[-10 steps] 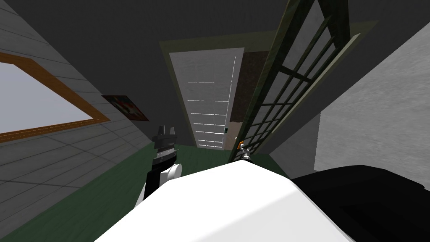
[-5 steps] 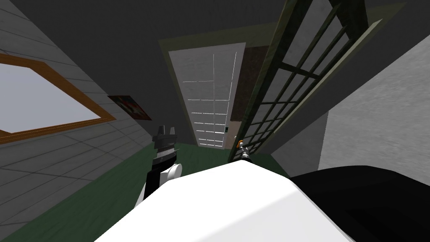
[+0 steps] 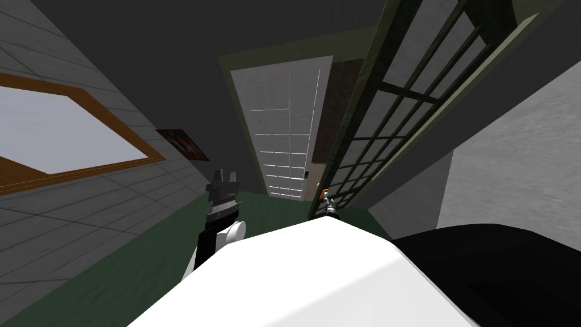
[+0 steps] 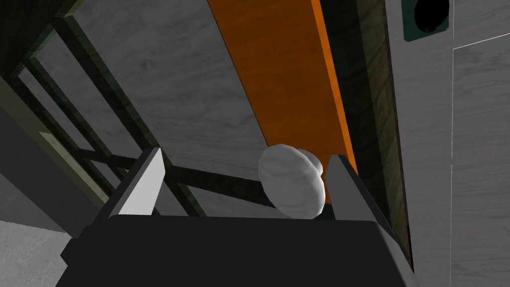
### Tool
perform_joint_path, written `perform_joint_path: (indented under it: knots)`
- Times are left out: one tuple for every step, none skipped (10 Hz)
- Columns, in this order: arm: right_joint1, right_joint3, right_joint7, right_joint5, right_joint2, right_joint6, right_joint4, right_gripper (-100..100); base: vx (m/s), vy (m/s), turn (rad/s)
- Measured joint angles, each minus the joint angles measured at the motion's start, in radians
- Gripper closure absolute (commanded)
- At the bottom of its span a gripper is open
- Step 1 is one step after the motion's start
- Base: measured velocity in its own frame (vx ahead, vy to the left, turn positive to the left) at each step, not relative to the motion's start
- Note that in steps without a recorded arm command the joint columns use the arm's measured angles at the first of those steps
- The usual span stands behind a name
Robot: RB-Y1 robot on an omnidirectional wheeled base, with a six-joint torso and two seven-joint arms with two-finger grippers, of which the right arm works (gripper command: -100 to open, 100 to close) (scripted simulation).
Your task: Pull the door open
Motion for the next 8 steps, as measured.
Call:
perform_joint_path:
  knots:
    - [0.002,0.003,-0.018,-0.003,0.006,0.004,-0.012,100,-0.043,-0.025,0.059]
    - [-0.023,-0.001,-0.027,-0.013,-0.012,-0.013,0.042,100,-0.028,-0.032,0.037]
    - [-0.029,-0.001,-0.034,-0.017,-0.017,-0.025,0.061,100,-0.009,-0.016,0.010]
    - [0.002,0.011,-0.052,-0.009,0.007,0.003,-0.007,100,-0.026,-0.028,0.060]
    - [0.003,0.015,-0.071,-0.014,0.007,0.008,-0.008,100,-0.064,-0.049,0.125]
    - [-0.004,0.018,-0.095,-0.023,0.000,-0.002,0.011,100,-0.094,-0.049,0.138]
    - [-0.015,0.021,-0.120,-0.033,-0.010,-0.014,0.035,100,-0.070,-0.042,0.054]
    - [-0.009,0.026,-0.137,-0.034,0.005,-0.001,0.005,100,-0.048,-0.049,0.071]
